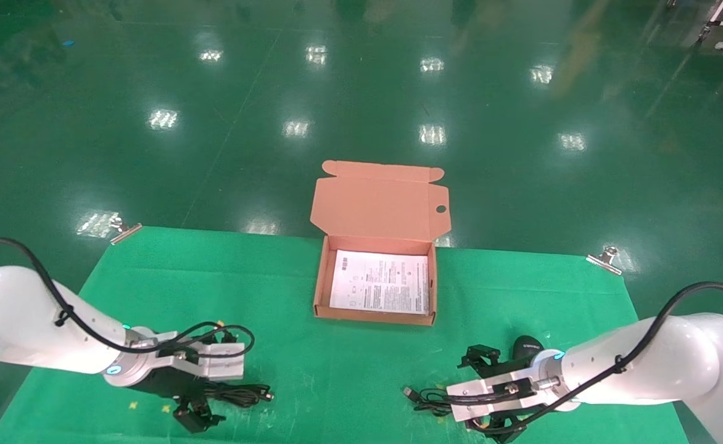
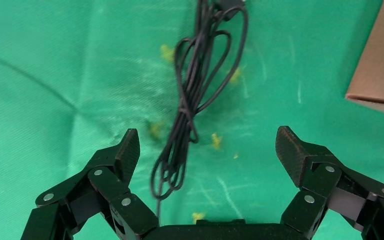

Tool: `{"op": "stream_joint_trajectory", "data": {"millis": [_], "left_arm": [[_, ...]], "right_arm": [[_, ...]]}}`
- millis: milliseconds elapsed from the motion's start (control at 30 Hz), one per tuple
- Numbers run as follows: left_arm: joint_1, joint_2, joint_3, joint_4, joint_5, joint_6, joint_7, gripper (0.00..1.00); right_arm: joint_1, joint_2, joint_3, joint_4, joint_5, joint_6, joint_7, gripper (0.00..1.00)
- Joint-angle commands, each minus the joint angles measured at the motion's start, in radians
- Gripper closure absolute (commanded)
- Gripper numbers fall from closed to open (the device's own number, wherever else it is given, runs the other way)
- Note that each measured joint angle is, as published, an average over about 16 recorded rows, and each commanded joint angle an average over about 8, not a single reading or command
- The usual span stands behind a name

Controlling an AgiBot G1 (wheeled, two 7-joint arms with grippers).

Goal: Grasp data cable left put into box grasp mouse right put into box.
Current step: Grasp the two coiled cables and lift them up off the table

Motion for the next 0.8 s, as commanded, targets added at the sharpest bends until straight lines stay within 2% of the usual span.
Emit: {"op": "stream_joint_trajectory", "data": {"millis": [33,100,133,167,200,800], "left_arm": [[-0.002,0.005,0.001,0.017,0.006,-0.017,0.013,0.71],[-0.001,0.009,0.001,0.028,0.008,-0.029,0.015,0.96],[0.0,0.01,0.0,0.032,0.007,-0.032,0.015,1.0],[0.0,0.011,0.0,0.035,0.007,-0.035,0.015,1.0],[0.001,0.012,0.0,0.037,0.007,-0.037,0.015,1.0],[0.0,0.007,0.0,0.023,0.007,-0.027,0.015,1.0]], "right_arm": [[0.001,-0.013,-0.002,-0.022,-0.004,0.01,-0.011,0.43],[0.001,-0.019,-0.004,-0.034,-0.006,0.015,-0.013,0.68],[0.001,-0.021,-0.004,-0.038,-0.007,0.017,-0.014,0.81],[0.001,-0.022,-0.004,-0.041,-0.007,0.018,-0.014,0.93],[0.001,-0.024,-0.004,-0.043,-0.008,0.02,-0.015,1.0],[0.002,-0.017,-0.004,-0.03,-0.007,0.014,-0.014,1.0]]}}
